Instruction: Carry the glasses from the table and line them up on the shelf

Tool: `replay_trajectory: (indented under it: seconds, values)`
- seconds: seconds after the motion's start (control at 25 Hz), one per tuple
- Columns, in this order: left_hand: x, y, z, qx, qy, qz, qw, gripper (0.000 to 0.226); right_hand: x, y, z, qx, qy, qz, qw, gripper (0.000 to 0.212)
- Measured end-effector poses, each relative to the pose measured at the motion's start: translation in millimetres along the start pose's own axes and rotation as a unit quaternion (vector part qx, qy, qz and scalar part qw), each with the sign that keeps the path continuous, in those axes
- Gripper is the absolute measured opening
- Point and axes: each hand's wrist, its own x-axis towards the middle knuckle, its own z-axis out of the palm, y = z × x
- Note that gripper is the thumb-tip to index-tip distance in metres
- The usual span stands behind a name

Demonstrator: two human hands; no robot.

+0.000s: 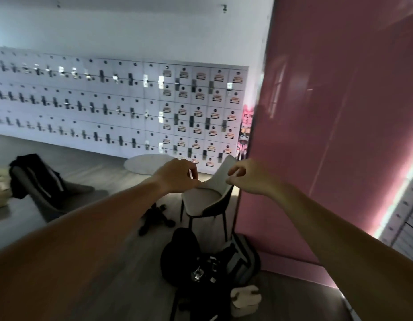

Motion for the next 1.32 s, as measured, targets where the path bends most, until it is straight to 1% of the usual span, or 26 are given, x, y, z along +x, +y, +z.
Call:
replay_trajectory:
  seconds: [0.12,0.36,0.56,0.76,0.92,1.08,1.32]
  values:
    - [7,-59,-12,0.008,0.005,-0.03,1.0,0.011,50,-24,35,-0.006,-0.026,-0.008,1.0,0.018]
    - [59,-154,-17,0.017,0.009,-0.07,0.997,0.01,154,-39,93,-0.025,-0.051,-0.03,0.998,0.015]
    - [149,-230,-18,0.042,0.013,-0.082,0.996,0.011,273,-31,131,0.01,-0.075,-0.048,0.996,0.013]
    - [236,-298,-25,0.017,0.017,-0.098,0.995,0.014,388,-25,157,0.017,-0.082,-0.054,0.995,0.015]
    - [294,-365,-26,0.011,0.019,-0.114,0.993,0.014,474,-33,194,0.014,-0.092,-0.066,0.993,0.018]
    - [347,-447,-27,0.011,0.021,-0.115,0.993,0.009,555,-50,240,0.009,-0.1,-0.063,0.993,0.017]
    - [435,-579,-36,-0.007,-0.013,-0.084,0.996,0.01,677,-79,310,0.001,-0.084,-0.023,0.996,0.017]
